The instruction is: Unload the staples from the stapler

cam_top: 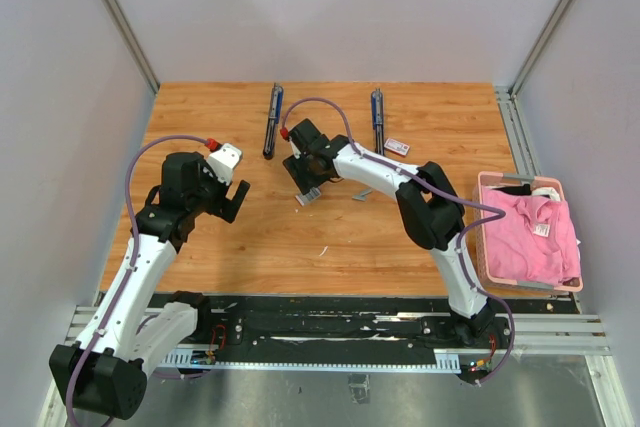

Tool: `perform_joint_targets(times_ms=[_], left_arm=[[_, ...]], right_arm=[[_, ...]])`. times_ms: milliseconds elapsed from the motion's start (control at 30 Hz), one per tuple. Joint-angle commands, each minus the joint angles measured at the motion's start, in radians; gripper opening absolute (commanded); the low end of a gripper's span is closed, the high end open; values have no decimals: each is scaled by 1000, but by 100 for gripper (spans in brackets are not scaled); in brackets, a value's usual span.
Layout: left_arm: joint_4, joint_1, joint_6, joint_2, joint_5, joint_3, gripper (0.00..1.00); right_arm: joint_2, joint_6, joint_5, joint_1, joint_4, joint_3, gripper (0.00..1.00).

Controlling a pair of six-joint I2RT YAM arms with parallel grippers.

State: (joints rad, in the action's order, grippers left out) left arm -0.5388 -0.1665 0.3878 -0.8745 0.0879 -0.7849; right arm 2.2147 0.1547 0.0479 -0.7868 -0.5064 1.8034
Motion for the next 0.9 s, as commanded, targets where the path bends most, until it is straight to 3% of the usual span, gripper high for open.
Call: perform_joint_targets(times_ms=[0, 867], left_arm=[[22, 4, 9, 16, 4, 7, 98], [23, 4, 8, 13, 7, 7, 98]], right_arm=[[-35, -11, -17, 9, -12, -25, 63], [8, -25, -35, 9, -14, -41, 66]])
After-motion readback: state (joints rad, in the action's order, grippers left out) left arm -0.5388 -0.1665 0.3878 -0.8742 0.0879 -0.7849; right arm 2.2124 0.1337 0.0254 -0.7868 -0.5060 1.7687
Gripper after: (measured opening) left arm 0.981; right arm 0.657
